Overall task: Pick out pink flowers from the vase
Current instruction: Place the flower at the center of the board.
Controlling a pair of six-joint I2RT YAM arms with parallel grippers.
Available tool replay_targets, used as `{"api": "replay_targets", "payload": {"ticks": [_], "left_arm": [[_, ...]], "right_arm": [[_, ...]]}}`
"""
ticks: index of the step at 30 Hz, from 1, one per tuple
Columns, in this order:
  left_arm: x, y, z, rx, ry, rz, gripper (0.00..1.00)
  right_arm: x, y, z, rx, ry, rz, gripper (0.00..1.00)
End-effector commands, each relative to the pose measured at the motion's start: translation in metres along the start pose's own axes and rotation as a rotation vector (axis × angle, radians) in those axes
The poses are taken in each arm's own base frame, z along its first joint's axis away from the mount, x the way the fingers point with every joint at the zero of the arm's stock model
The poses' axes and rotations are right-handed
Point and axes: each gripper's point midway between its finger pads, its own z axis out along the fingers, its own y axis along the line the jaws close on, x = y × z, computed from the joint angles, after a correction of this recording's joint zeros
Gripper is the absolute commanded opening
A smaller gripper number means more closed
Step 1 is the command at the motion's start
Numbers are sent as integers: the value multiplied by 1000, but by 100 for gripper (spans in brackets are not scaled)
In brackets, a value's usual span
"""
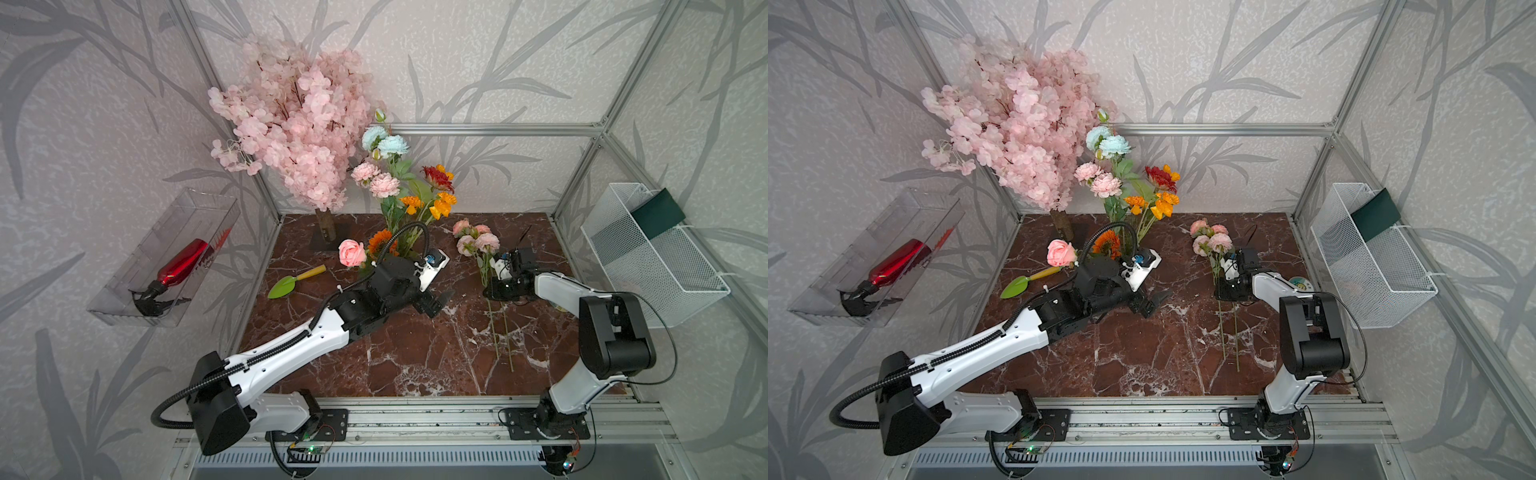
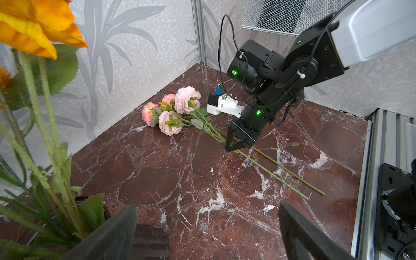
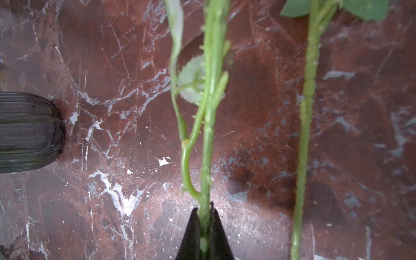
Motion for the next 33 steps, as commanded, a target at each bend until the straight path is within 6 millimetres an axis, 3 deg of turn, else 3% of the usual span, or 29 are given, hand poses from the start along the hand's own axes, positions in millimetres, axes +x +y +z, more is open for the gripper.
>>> {"api": "replay_targets", "payload": {"ticks": [1,5,15,33], "left_arm": [[-11,0,-12,-1,-48,-5,99],[-11,-3,-11,12,-52,9,99],[6,-1,5,-30,55,40,99],[7,-6,3,-13,51,42,99]], "right_arm": [[-5,-4,-2,21,-1,-13,3],[-5,-6,-2,33,3,-13,4],[-2,-11,-1,54,9,0,18],[-6,-10,-14,75,-13,-11,34]]}}
